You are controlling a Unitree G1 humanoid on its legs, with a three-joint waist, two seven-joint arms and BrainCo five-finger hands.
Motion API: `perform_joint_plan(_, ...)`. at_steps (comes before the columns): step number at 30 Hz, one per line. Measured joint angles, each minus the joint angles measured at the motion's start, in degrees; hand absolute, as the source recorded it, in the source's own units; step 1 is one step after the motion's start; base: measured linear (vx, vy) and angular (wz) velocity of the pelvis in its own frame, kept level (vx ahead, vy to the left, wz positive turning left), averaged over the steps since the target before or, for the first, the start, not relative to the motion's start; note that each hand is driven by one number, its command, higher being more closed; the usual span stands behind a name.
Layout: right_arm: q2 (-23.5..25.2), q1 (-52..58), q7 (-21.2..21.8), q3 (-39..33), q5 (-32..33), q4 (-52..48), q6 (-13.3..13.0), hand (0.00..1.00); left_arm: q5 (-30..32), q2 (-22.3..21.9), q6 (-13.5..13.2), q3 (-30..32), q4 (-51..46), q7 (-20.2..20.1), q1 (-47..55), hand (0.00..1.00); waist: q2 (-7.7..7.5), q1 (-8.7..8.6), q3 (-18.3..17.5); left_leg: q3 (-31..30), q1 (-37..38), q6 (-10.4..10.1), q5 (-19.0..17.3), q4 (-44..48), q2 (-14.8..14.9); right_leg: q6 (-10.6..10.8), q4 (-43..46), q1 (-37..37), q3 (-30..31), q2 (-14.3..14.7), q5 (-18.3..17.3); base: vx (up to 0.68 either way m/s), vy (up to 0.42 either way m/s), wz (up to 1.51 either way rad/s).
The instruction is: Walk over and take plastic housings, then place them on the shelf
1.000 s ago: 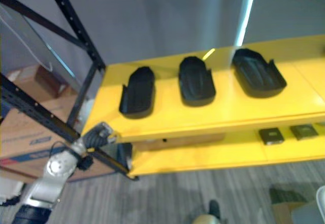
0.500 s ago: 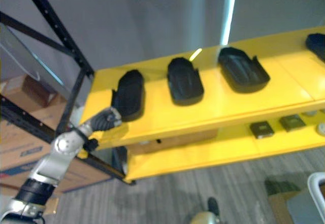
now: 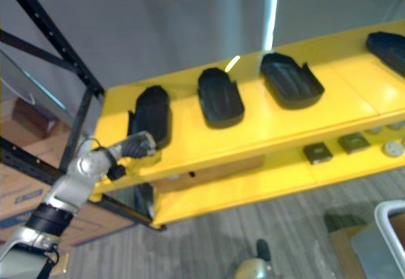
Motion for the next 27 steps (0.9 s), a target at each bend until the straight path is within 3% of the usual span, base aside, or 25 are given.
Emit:
perform_joint_plan(10, 0.02, -0.22, -0.03, -0.02, 0.01, -0.38, 0.32, 0.00, 0.08, 0.03, 1.73, -0.66, 2.61, -3.98, -2.46, 1.00, -0.14, -0.77, 0.37, 0.86, -0.04, -0.01, 0.00, -0.03, -0.01, 0.00, 0.01, -0.57, 0.28, 0.06, 0.09, -0.04, -0.037, -0.04)
perform_joint_plan(18, 0.02, -0.65, -0.08, -0.01, 0.02, -0.49, 0.32, 0.00, 1.47, 0.17, 1.66, -1.18, 3.53, -3.88, -3.10, 1.00, -0.09, -1.08, 1.66, 1.02, 0.00, -0.01, -0.01, 0.02, 0.03, -0.17, 0.00, -0.66, 0.29, 0.11, 0.19, -0.05, -0.043, -0.01)
perform_joint_plan(27, 0.02, -0.65, -0.16, -0.02, 1.21, -1.60, 0.33, 0.00, 3.98, 0.16, 1.99, -2.09, 6.72, -1.17, -3.17, 1.00, -0.64, -1.26, 2.65, 1.22, -0.06, -0.07, -0.04, -0.01, 0.03, -0.21, 0.01, -0.77, 0.31, 0.15, 0.22, -0.03, -0.033, -0.01)
